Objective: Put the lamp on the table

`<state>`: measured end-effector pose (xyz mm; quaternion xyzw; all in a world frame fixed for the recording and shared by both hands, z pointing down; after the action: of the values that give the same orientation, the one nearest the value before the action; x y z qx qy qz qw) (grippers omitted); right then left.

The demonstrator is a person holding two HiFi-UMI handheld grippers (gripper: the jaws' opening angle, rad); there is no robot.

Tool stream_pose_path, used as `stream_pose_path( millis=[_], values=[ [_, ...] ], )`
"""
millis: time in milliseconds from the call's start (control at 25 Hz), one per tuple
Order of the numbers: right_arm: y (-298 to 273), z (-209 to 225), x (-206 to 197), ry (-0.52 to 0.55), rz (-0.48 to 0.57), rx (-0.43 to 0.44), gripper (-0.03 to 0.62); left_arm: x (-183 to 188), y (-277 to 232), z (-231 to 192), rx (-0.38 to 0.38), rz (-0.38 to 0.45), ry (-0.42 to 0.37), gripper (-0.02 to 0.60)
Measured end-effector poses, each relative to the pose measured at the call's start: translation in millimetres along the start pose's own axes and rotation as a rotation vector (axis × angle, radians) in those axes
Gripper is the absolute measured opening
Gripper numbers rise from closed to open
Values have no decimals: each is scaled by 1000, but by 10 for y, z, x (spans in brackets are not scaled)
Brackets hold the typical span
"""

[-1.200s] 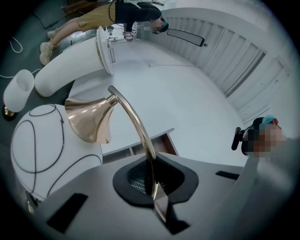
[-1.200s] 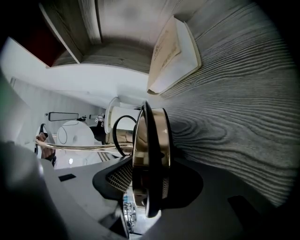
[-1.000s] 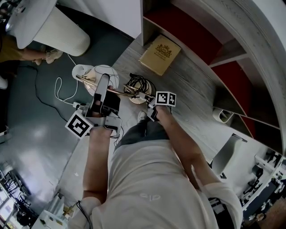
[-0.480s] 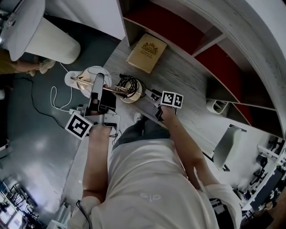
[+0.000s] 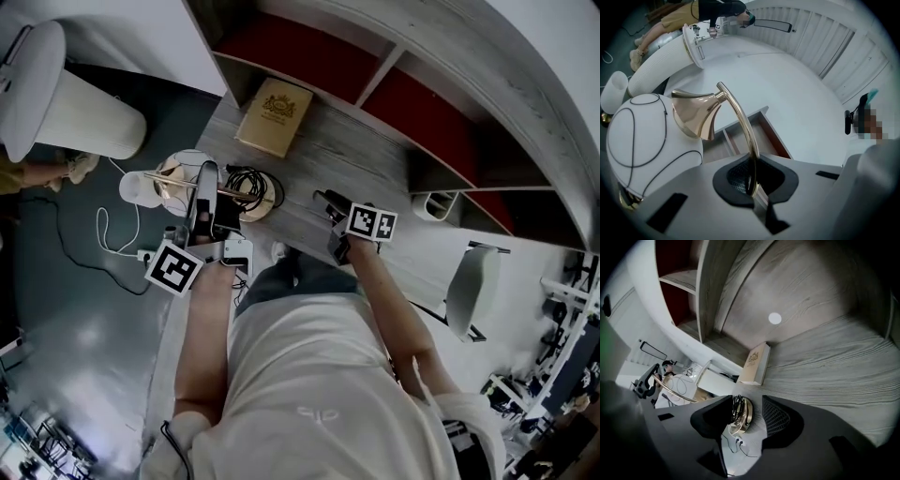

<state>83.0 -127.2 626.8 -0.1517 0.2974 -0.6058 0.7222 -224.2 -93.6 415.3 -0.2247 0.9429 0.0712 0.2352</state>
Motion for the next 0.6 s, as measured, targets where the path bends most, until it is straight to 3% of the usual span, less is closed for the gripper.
stream_pose_path(
  millis=[360,600],
  values=[
    [660,-418,10,210,117,-77,107,-276,-29,81,33,-59,-69,15],
    [916,-729,4,365,149,-115,84,-484,-52,139,61,-122,-104,17]
  ],
)
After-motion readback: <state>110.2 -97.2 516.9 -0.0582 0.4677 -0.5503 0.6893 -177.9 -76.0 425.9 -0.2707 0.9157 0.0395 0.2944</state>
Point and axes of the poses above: the fingertips, and each gripper's own axes: y backward along the fingers, z to its right, x out of its top, the point moved 9 cm from there along y, backward along the fingers, and after that the axes turned 15 degrees about -z, right-handed, at the moved point
